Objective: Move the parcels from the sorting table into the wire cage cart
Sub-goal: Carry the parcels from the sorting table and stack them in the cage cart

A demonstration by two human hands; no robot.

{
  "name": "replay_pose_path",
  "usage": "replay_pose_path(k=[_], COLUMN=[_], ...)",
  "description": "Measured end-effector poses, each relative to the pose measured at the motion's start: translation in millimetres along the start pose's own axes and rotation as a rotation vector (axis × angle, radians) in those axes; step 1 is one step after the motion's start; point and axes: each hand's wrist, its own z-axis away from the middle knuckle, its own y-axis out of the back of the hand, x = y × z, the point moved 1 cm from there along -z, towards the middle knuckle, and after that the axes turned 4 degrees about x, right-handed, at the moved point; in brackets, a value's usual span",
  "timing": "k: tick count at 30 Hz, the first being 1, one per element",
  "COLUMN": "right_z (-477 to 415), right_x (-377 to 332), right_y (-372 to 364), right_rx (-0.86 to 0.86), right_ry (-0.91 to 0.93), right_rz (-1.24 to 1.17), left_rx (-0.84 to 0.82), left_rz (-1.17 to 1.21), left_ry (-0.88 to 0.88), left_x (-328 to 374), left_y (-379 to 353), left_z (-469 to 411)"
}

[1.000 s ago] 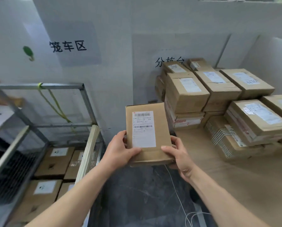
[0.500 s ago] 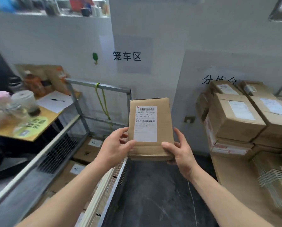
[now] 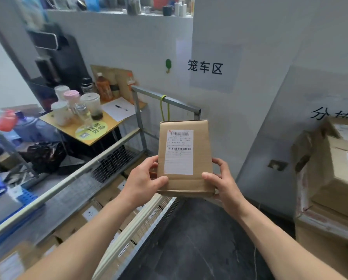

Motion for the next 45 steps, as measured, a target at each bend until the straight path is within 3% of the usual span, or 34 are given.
replay_pose_path(k=[11,20,27,36,45], right_z=[-22,-42,-56,-65,-73], right_x=[0,8,0,20,71], right_y=[-47,-116,-201,-334,-422], right_rx=[-0.172,-0.189,-0.211,-0.315,-0.481], right_ry=[-0.054,-0.047,0.012,-0.046,-0.125], right_rz=[0.062,0.079,0.153,0.162,0.308], left_rx=[0.099,0.179,0.250,0.322,0.294], left_rz=[0.040,-0.090,-0.267,-0.539,-0.571], left_ry=[0.098,0.106,0.141,0.193,0.427], left_x=[-34,-89,-146,-226,-298], left_y=[34,90,161,262,309], left_z=[28,44,50,74,129])
